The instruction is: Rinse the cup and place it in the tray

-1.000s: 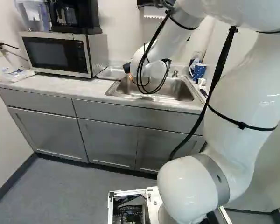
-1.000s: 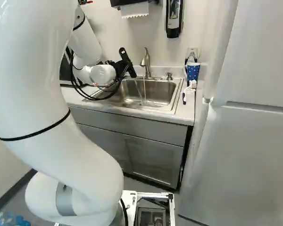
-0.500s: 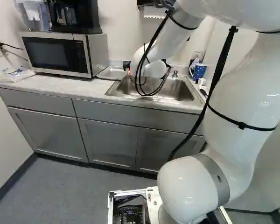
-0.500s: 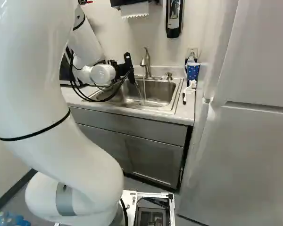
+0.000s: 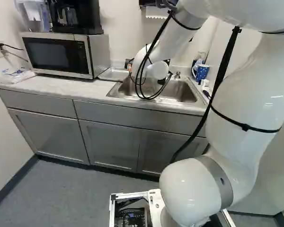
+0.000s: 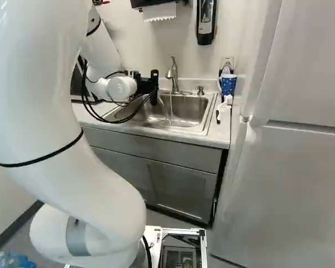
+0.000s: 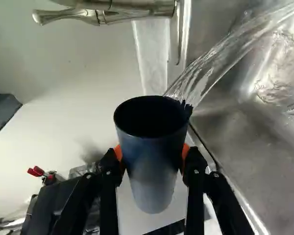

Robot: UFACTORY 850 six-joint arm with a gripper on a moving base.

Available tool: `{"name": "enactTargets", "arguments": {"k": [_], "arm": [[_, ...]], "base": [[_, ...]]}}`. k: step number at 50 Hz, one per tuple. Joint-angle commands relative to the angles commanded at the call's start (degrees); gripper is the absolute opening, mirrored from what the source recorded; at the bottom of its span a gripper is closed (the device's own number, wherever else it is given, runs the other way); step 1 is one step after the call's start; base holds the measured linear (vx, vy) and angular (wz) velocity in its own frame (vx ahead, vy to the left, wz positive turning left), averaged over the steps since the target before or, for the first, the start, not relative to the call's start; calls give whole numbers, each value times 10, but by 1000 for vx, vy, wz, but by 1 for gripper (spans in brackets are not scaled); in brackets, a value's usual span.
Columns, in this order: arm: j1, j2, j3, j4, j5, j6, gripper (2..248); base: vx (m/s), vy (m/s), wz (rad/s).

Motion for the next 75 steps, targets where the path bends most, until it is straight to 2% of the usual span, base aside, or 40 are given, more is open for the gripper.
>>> {"name": "enactTargets", "arguments": {"k": [8,75], "arm": [[0,0,0,0,0,48,125],[0,0,0,0,0,48,125]], "base": [[0,0,0],[0,0,0]]}}
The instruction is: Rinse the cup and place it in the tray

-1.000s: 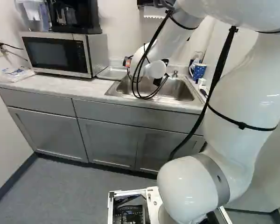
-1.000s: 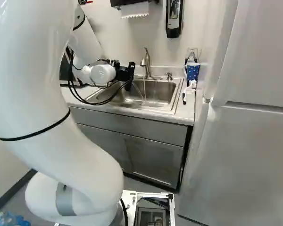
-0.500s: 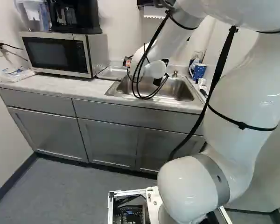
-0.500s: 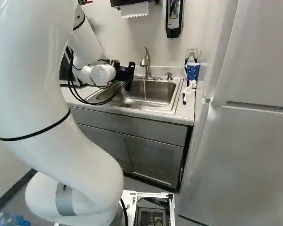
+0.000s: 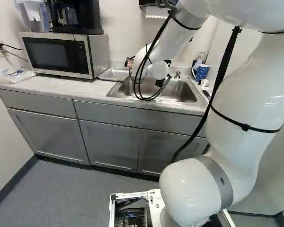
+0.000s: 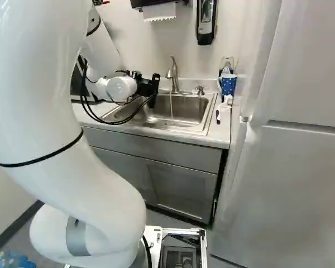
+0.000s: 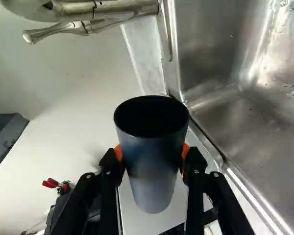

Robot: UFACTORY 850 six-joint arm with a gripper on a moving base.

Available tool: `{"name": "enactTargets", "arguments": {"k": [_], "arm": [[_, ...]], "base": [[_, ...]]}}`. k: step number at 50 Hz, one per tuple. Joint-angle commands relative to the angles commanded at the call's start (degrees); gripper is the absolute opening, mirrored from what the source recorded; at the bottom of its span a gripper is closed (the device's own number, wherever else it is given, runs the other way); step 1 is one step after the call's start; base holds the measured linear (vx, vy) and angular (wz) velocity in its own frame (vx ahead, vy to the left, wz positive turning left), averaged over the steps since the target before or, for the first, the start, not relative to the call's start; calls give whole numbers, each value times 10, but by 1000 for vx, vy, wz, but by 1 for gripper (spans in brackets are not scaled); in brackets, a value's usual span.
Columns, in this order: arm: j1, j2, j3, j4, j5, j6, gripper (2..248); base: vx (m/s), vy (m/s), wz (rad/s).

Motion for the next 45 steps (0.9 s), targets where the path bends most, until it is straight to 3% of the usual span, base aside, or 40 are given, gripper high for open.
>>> {"name": "enactTargets", "arguments": {"k": [33,45], "arm": [[0,19,-9,0,0,0,125],[0,25,-13,0,0,-50,125]], "base": [[0,0,0],[0,0,0]]}}
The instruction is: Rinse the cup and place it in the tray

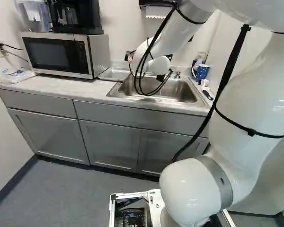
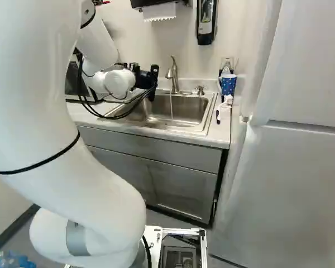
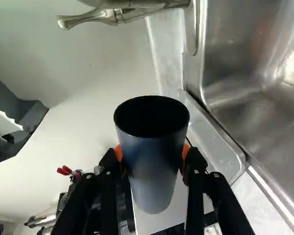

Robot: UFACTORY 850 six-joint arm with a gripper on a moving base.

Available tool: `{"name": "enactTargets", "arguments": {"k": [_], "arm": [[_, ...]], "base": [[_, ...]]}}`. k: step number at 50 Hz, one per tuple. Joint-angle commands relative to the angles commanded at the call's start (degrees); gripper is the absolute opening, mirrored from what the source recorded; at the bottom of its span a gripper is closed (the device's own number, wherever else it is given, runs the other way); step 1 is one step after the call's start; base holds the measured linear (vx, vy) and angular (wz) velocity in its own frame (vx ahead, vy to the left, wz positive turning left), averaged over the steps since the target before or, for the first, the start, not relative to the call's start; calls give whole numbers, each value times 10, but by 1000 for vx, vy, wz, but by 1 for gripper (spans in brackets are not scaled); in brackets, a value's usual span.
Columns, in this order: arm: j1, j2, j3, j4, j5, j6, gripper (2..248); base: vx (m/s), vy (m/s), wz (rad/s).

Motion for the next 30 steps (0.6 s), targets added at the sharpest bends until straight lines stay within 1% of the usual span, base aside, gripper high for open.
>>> {"name": "enactTargets", "arguments": {"k": [30], "arm": [[0,0,0,0,0,-179,125]], "base": [[0,0,0]]}}
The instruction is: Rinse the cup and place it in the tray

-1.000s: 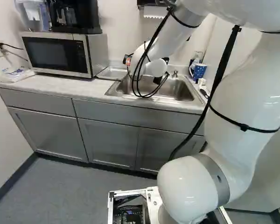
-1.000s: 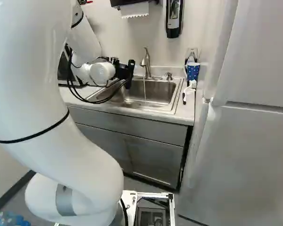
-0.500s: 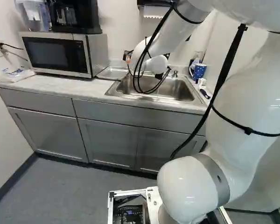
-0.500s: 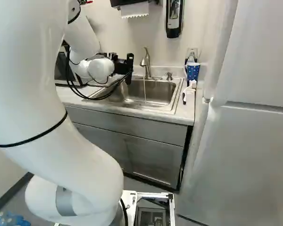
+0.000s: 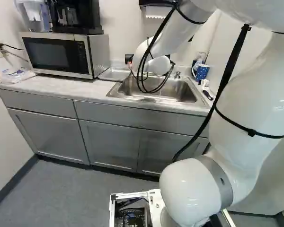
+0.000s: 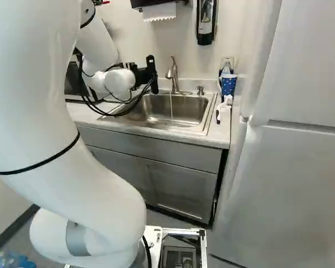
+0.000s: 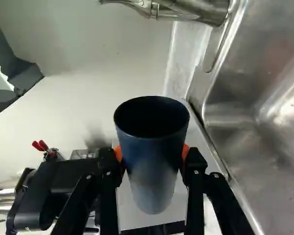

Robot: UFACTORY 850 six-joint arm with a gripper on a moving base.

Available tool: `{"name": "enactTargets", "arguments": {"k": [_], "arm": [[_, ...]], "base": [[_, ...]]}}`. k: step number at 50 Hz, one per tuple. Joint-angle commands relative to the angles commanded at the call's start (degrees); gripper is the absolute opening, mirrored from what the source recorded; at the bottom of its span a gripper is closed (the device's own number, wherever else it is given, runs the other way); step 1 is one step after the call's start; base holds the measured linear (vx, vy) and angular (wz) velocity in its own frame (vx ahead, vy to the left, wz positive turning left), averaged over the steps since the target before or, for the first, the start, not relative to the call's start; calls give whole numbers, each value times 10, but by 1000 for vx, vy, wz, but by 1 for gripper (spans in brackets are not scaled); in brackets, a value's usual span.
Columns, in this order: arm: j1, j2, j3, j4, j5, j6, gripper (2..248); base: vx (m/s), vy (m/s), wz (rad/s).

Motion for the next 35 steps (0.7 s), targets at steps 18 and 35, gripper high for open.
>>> {"name": "enactTargets", "arguments": {"k": [18,35], "arm": [[0,0,0,0,0,-108,125],[0,0,0,0,0,-211,125]], "base": [[0,0,0],[0,0,0]]}}
